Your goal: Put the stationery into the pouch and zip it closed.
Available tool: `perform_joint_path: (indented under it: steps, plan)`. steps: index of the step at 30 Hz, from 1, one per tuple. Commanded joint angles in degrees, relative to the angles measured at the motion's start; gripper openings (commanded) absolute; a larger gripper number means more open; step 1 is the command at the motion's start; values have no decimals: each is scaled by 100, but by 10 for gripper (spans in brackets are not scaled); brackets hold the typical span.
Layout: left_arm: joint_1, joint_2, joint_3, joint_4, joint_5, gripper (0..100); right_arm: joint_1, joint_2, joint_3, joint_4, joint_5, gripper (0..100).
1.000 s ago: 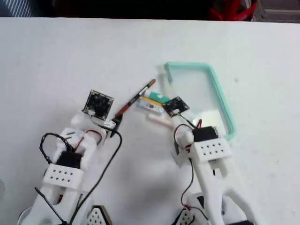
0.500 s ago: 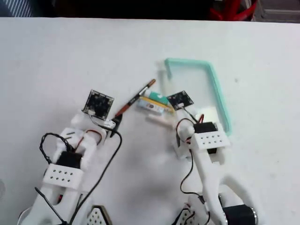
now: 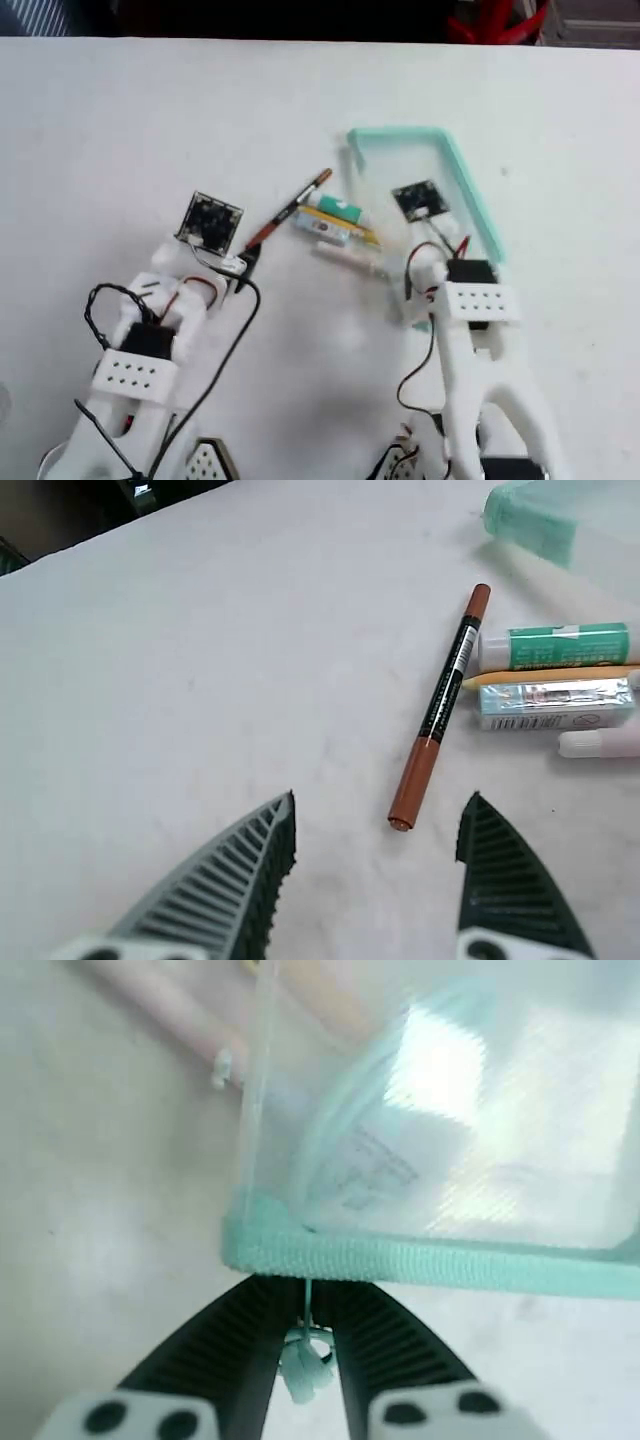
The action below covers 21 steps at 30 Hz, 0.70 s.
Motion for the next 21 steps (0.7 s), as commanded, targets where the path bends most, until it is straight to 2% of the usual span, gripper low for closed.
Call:
perform_joint_path:
  steps: [1, 4, 8, 13, 19, 21]
  plan:
    - [215, -101, -26, 53, 79, 273, 259, -866, -1081, 593, 255, 19]
    - [602, -110, -290, 774, 79, 341, 224, -1235, -1925, 980, 466, 19]
    - [1042, -110, -967, 1846, 70, 354, 215, -971, -3033, 1270, 527, 19]
    - [1648, -110, -1574, 2374, -26, 355, 198, -66, -4738, 1719, 642, 19]
    - [1912, -110, -2787, 3112, -545, 355, -391, 1200, -7763, 3459, 1327, 19]
    - [1886, -110, -3393, 3534, -677, 355, -418, 1534, -8738, 3714, 1380, 19]
